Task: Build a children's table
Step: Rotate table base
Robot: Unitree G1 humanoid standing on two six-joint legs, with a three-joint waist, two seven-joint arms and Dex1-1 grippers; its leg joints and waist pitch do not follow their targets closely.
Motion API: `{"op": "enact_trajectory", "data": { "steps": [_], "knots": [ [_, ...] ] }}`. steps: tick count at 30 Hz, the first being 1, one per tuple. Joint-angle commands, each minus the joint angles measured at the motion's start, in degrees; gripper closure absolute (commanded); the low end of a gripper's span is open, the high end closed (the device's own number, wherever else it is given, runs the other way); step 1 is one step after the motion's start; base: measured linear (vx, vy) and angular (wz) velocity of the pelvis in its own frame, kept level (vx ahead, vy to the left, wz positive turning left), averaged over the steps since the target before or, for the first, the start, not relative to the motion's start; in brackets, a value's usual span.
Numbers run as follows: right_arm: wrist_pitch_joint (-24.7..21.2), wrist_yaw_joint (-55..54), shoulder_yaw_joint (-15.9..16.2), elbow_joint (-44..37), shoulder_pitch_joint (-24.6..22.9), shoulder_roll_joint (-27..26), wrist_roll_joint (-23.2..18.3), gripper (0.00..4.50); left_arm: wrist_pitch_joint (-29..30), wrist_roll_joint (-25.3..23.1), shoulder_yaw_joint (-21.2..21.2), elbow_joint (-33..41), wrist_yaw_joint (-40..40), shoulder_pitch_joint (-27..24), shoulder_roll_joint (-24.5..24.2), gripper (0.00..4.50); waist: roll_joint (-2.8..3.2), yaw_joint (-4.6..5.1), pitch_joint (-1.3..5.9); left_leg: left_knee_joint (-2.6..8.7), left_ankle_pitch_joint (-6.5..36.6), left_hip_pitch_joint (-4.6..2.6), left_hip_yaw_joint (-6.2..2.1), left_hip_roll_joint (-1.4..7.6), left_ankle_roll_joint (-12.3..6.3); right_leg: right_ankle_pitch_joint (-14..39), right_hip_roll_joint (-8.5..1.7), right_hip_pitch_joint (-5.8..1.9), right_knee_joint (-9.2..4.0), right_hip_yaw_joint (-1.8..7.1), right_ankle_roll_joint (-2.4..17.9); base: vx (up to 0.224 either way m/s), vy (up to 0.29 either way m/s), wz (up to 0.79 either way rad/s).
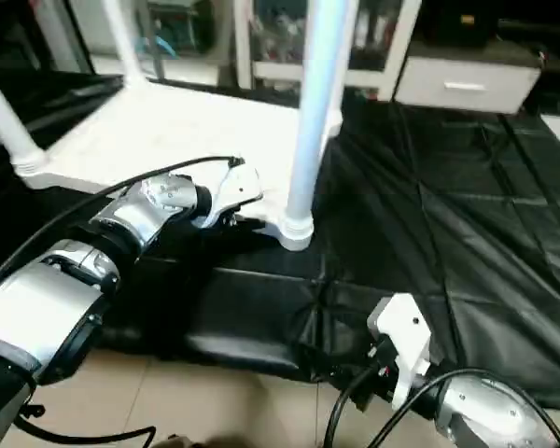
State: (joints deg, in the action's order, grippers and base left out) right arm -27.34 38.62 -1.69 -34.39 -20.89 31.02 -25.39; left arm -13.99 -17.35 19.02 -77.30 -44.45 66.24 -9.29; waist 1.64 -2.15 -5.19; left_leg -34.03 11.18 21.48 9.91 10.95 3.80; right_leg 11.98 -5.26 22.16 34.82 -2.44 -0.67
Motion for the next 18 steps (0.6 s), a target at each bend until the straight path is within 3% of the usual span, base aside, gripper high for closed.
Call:
{"op": "enact_trajectory", "data": {
  "steps": [1,3,5,10,14,18],
  "knots": [
    [-0.3,-2.1,-2.0,-2.5,-0.2,-0.6,-1.0,0.82,0.5,-0.7,0.4,-0.6,0.7,1.1,0.0,1.77,-0.98,0.33,2.35,4.45,10.5,-0.16,-0.90,1.57,-5.21,4.1,-2.66,-2.21,-4.66,1.93,11.9,0.000,0.000,0.00],
    [0.3,-4.5,-3.3,-3.7,-0.1,-2.4,-1.3,0.82,0.8,-1.0,0.4,-0.7,1.9,1.0,-0.1,1.77,-1.06,0.67,2.49,4.03,6.5,0.10,-1.01,1.62,-6.25,-2.0,-2.59,-2.23,-3.93,1.96,12.8,0.000,0.000,0.00],
    [-0.1,-4.8,-4.1,-5.1,0.0,-2.6,-2.5,0.82,1.7,-1.9,0.8,-0.9,3.0,0.9,-0.3,1.77,-1.05,0.98,2.23,3.78,3.3,0.26,-0.99,1.58,-8.49,-10.3,-2.43,-2.09,-3.23,1.77,14.2,0.000,0.000,0.00],
    [-1.2,-4.2,-4.4,-4.5,1.6,-1.5,-2.9,0.82,3.7,-4.3,2.0,-1.4,1.1,1.2,-1.5,1.77,-1.05,1.36,1.63,4.09,5.2,-0.02,-0.86,1.95,-9.66,-7.0,-2.78,-2.04,-3.72,1.75,15.4,0.000,0.000,0.00],
    [-1.6,-4.0,-4.4,-4.5,2.2,-1.3,-3.1,0.82,4.8,-4.4,1.9,-1.5,-0.5,1.4,-1.8,1.77,-0.91,1.58,1.67,4.08,4.4,-0.28,-0.77,2.12,-9.57,-7.1,-2.97,-1.97,-3.70,1.93,16.5,0.000,0.000,0.00],
    [-1.4,-3.3,-4.2,-3.2,3.4,-0.6,-3.3,0.82,6.8,-5.8,3.1,-1.8,-3.9,2.0,-3.2,2.15,-1.01,1.47,2.06,3.95,2.9,-0.21,-0.80,2.15,-9.96,-9.6,-3.09,-2.27,-3.33,1.90,17.5,0.000,0.000,0.00]
  ]
}}
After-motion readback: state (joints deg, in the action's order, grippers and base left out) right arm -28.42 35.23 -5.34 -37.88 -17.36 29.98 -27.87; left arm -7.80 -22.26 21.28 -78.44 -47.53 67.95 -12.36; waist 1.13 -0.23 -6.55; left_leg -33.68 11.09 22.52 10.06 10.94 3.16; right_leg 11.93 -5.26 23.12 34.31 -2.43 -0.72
